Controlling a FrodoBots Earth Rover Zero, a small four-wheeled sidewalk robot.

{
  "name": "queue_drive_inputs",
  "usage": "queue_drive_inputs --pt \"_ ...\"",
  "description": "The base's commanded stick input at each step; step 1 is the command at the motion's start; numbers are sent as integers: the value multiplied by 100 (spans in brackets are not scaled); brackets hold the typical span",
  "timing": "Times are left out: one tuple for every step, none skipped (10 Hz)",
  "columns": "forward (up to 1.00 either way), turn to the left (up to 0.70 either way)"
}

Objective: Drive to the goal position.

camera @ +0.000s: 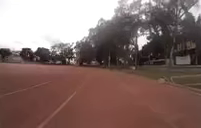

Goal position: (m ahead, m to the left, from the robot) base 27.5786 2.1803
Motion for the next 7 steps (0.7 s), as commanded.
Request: queue_drive_inputs --pt "50 0" --pt "50 0" --pt "50 0" --pt "50 0" --pt "50 0" --pt "50 0" --pt "50 0"
